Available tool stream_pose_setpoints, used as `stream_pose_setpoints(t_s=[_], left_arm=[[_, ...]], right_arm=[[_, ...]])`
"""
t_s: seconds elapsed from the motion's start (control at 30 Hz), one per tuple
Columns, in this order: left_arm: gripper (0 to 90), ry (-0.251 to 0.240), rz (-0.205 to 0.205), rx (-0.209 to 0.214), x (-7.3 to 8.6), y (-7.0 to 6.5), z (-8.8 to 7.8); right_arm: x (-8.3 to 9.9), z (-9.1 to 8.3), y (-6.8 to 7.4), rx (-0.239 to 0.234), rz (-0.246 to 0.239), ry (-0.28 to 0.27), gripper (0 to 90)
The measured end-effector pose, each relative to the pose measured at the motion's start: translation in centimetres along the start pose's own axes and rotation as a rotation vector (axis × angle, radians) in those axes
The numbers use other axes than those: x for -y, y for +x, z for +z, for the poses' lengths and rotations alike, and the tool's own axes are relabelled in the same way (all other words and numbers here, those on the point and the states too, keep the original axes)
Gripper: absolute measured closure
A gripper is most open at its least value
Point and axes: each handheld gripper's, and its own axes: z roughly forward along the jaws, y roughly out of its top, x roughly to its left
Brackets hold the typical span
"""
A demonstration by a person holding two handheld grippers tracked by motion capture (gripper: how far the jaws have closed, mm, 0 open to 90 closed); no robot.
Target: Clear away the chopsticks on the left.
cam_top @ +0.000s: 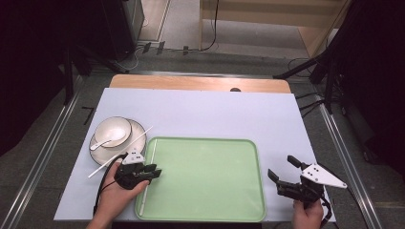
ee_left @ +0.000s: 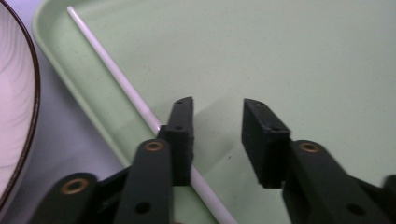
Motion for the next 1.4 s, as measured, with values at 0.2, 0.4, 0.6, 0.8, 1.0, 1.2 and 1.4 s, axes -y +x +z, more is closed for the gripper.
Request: stream_pose_setpoints(t_s=[0.2, 0.4, 0.6, 0.8, 1.0, 1.2, 1.4], left_arm=[[32.4, -0.024, 0.043, 0.043, -0.4, 0.3, -1.4], [13.5, -0.036, 0.051, 0.014, -0.3, 0.9, -3.0], [11.1, -0.055, 0.037, -0.025, -0.2, 1.7, -4.4], [10.8, -0.055, -0.004, -0.058, 0.4, 3.1, -5.7], [13.1, -0.05, -0.023, -0.111, 1.0, 4.4, -6.9], [16.3, -0.049, -0.059, -0.168, 1.6, 5.9, -7.7], [32.3, -0.065, -0.103, -0.211, 1.7, 7.1, -8.2]], right_arm=[[0.0, 0.0, -0.1, -0.004, -0.001, 0.001, 13.1], [0.0, 0.0, -0.1, -0.003, -0.001, 0.001, 13.1], [0.0, -0.1, -0.1, -0.001, -0.003, 0.001, 13.1], [0.0, -0.2, -0.2, 0.0, -0.005, -0.001, 13.1], [0.0, -0.1, -0.2, -0.001, -0.002, 0.001, 13.1], [0.0, 0.0, -0.1, -0.005, -0.004, 0.004, 13.1], [0.0, 0.1, 0.0, -0.007, -0.005, 0.007, 13.1]])
